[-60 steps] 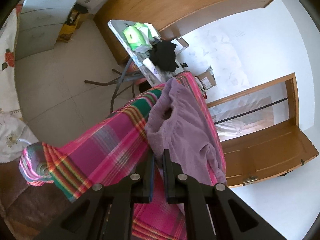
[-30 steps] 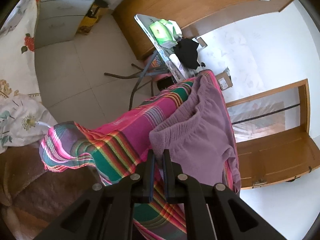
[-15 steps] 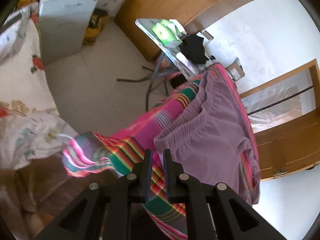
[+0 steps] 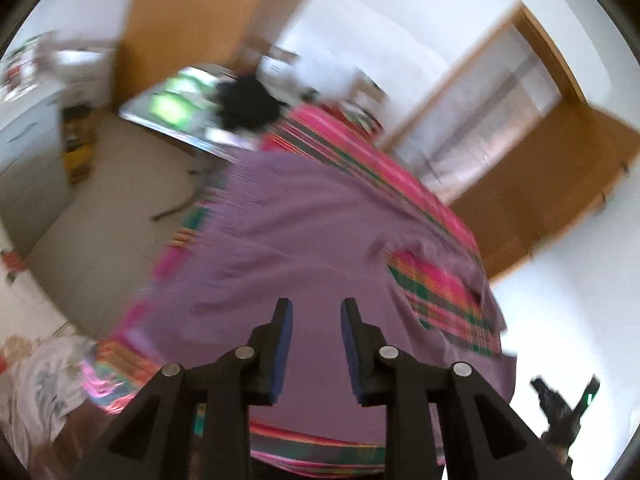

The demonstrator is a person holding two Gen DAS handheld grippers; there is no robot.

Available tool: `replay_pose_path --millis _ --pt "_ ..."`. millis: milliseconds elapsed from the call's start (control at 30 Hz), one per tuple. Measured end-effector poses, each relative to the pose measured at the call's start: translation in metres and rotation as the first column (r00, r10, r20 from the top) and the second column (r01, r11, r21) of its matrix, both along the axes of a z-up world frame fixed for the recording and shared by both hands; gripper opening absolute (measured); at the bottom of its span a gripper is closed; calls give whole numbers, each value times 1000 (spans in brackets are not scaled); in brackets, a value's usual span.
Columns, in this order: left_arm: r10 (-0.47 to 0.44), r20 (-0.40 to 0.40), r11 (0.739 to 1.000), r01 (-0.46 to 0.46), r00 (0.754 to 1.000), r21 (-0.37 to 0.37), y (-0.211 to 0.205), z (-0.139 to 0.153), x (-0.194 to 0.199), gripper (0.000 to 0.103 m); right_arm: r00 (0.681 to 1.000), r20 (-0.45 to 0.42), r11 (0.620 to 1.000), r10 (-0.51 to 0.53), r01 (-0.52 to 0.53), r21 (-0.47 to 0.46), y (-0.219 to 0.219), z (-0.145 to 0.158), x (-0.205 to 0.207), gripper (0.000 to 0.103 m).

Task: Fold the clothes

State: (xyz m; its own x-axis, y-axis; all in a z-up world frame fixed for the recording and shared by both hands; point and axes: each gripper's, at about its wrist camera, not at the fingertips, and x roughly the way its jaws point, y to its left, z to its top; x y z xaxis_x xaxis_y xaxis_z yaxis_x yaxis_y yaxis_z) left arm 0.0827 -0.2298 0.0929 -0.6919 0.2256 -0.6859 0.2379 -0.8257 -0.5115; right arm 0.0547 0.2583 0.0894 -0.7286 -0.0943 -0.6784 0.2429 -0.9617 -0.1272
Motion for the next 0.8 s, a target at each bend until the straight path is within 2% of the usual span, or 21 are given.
replay_pose_path --millis 67,167,300,367,500,633,800 --pt "-88 37 996 88 995 3 26 -9 -27 25 992 3 990 -128 128 -58 35 -5 -8 34" --pt "-205 75 978 203 976 36 65 -24 -60 25 967 38 960 -253 255 -117 73 -17 -13 34" --pt "-308 120 951 301 944 72 107 -40 -92 25 944 78 932 -321 329 -149 99 -31 -17 35" --pt "-362 139 932 354 922 80 128 -46 -106 25 943 94 932 -320 331 -147 102 -38 -22 35" --pt "-397 153 918 386 905 94 151 -54 -121 25 942 114 932 -315 330 -154 112 -47 -32 35" --pt "-413 189 911 403 891 89 163 -63 -134 25 936 93 902 -339 351 -251 134 -47 -38 35" --pt "-396 219 918 381 892 106 166 -75 -148 25 914 136 877 -382 405 -259 152 -64 -66 35"
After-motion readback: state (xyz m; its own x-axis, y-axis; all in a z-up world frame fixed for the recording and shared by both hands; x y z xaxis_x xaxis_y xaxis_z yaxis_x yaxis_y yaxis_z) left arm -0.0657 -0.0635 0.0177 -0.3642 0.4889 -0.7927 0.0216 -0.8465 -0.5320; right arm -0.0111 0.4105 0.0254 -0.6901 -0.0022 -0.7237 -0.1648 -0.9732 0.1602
